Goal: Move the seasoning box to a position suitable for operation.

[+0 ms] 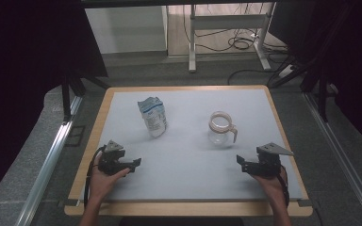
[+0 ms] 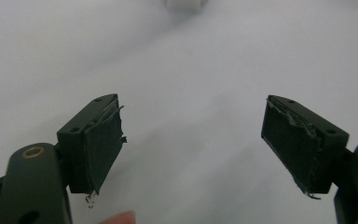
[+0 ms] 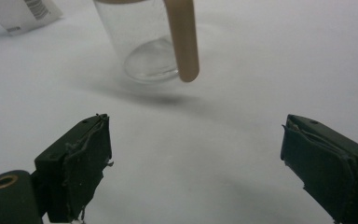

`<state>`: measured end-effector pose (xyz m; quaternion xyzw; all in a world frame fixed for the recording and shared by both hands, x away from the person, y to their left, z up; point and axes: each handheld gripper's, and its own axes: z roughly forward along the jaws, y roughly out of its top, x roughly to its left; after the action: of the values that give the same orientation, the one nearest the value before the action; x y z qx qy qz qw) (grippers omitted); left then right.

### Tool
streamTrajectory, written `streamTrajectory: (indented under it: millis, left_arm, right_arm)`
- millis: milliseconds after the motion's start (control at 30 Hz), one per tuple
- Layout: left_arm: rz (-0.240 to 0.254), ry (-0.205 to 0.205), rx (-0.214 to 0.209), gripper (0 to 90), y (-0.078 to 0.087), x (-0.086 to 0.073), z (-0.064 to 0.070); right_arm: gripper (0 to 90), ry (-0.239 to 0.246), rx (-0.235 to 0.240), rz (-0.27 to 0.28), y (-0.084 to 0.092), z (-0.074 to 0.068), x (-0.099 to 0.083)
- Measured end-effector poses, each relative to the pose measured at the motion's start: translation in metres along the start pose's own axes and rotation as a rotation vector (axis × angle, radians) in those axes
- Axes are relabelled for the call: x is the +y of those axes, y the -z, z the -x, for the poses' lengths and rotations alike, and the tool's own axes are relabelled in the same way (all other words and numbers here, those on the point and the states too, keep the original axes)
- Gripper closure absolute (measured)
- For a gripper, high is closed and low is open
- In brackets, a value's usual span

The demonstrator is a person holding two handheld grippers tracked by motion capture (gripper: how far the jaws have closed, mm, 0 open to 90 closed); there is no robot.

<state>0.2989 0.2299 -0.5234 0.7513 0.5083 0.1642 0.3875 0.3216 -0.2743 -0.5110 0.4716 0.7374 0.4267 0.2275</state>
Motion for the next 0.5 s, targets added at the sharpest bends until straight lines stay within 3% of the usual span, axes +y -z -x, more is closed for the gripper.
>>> streamTrajectory:
  millis: [100,133,300,500]
  left_arm:
    - [0.001,-0.025,0.006,19.6,-0.0011,0.0036,0.0004]
    - [-0.003,-0.034,-0.01,19.9,-0.0012,0.0073,-0.0019]
    - [-0.008,-0.014,-0.044,23.3,-0.0031,0.0081,-0.0065]
    - [-0.028,-0.037,-0.081,23.6,-0.0068,0.006,-0.0052]
  right_arm:
    - [9.2,0.005,0.01,0.016,0.0016,0.0025,0.0036]
    - [9.2,0.014,0.007,0.024,0.0016,0.0026,0.0051]
    - [9.6,0.023,0.004,0.026,-0.0006,0.0002,0.0051]
    - [9.9,0.021,0.002,0.007,-0.0006,-0.0034,0.0071]
